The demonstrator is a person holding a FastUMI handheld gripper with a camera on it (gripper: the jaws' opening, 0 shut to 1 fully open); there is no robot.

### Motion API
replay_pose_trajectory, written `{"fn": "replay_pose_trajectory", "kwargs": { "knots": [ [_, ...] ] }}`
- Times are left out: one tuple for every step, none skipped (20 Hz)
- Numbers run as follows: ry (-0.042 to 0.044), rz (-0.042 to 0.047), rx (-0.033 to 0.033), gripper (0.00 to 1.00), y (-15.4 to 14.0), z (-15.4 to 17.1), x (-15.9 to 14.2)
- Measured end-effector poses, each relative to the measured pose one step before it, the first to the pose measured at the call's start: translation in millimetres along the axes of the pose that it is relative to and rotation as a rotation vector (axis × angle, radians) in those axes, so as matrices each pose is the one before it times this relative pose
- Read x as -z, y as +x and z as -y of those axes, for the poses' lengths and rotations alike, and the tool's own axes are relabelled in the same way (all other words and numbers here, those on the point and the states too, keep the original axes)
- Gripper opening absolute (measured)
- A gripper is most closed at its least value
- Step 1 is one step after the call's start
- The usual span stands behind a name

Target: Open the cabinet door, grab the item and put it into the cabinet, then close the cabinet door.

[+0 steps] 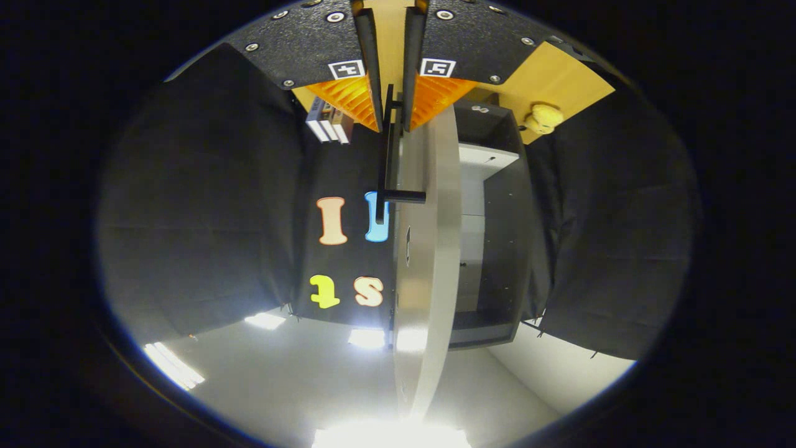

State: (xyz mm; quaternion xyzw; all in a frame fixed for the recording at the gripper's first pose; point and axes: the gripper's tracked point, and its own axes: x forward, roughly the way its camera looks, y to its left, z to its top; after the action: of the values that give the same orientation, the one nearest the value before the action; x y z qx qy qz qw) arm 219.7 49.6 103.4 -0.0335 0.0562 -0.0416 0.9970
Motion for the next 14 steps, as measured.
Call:
{"fn": "replay_pose_trajectory", "kwargs": {
  "knots": [
    [-0.00469, 0.01843, 0.04254, 0.16, -4.12, 10.80, -4.31],
    [0.01402, 0.02069, 0.00899, 0.15, -3.11, 1.40, -6.81],
    [0.02964, 0.01481, -0.00877, 0.16, -4.80, -2.04, -7.59],
    [0.02166, 0.01776, -0.00815, 0.16, -1.72, 0.92, -3.68],
    [0.00956, 0.01763, -0.00525, 0.21, -2.51, -1.49, -4.52],
    [0.00934, 0.01742, -0.01080, 0.22, -2.73, -0.68, -2.08],
    [0.01870, 0.01817, -0.02347, 0.32, -3.88, -6.03, -3.50],
    [0.02200, 0.00885, -0.02976, 0.42, -2.69, -7.75, -2.26],
    [0.02124, 0.00781, -0.03119, 0.52, -2.94, -12.13, -0.47],
    [0.01611, 0.01713, -0.01453, 0.70, -0.95, -10.02, -0.46],
    [0.00805, 0.01621, -0.00493, 0.88, -2.01, -9.12, 0.68],
    [0.00309, 0.01473, -0.00207, 0.94, 0.35, -9.06, 2.11],
    [0.00346, 0.00273, -0.00727, 0.95, 0.29, -9.70, 6.23],
    [0.00731, -0.00875, -0.01560, 0.95, 2.56, -15.14, 9.99]
  ]
}}
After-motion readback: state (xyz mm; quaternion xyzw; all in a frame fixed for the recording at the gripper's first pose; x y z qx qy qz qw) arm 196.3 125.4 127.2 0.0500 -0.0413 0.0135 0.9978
